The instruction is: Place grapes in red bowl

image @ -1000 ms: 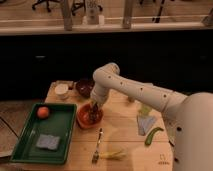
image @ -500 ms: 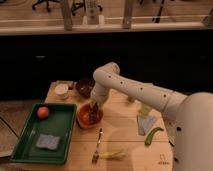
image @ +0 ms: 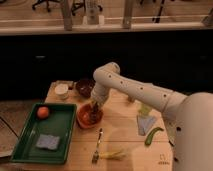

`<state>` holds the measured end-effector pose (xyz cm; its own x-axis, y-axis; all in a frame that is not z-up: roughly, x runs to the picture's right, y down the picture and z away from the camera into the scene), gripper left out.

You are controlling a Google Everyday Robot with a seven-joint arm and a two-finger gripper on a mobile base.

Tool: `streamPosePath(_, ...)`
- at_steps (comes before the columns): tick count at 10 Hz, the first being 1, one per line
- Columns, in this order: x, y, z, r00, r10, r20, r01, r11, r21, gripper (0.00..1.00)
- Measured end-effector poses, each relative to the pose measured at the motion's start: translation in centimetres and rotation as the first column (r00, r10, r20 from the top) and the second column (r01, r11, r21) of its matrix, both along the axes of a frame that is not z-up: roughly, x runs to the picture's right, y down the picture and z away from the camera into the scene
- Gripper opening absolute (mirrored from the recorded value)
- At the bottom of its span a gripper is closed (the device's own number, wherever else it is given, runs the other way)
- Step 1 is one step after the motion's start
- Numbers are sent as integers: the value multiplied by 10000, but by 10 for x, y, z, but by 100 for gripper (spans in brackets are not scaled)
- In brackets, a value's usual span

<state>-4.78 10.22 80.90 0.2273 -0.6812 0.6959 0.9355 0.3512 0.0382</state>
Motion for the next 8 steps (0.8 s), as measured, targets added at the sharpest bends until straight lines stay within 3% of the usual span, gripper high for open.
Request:
streamPosePath(2,1,0,0,10000,-39,35,39,10000,1,20)
streamPosePath(8,3,-2,1,9999,-118,104,118,9999,17,20)
